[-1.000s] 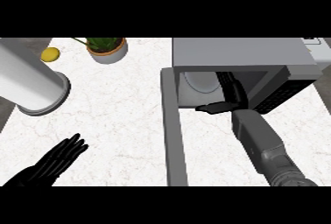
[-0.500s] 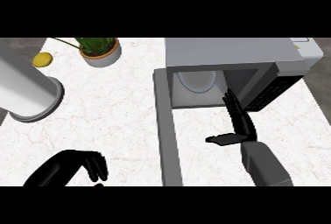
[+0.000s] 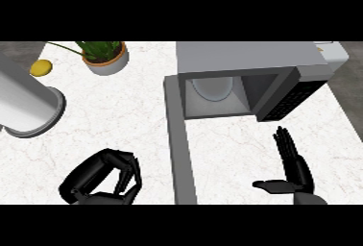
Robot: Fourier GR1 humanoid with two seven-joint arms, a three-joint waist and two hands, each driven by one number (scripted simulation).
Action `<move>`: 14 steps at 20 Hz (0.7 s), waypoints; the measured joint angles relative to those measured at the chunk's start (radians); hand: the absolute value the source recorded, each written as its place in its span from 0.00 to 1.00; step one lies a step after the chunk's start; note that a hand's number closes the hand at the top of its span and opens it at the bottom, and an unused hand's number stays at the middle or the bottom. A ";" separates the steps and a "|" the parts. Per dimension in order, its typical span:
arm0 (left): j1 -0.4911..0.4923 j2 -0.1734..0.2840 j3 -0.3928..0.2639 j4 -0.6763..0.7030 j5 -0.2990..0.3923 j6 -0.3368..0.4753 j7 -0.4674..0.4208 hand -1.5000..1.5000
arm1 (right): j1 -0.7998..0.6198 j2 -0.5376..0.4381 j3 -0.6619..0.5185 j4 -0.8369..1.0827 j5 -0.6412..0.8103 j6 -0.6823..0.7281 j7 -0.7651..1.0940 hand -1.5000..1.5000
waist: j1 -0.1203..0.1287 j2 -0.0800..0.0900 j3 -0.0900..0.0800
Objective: Pick up the milk, place it into the microwave and close the microwave
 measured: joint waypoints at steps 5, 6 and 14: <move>-0.049 -0.002 -0.097 0.099 -0.080 0.088 -0.073 1.00 | 0.179 -0.054 0.003 -0.213 -0.062 0.065 0.039 0.00 | 0.004 0.004 0.000; -0.057 -0.002 -0.114 0.116 -0.099 0.101 -0.095 1.00 | 0.218 -0.062 0.007 -0.261 -0.076 0.081 0.050 0.00 | 0.007 0.005 0.000; -0.127 0.000 -0.351 0.287 -0.127 0.317 -0.205 1.00 | 0.462 -0.106 0.036 -0.641 -0.211 0.183 0.141 0.00 | 0.015 0.011 0.001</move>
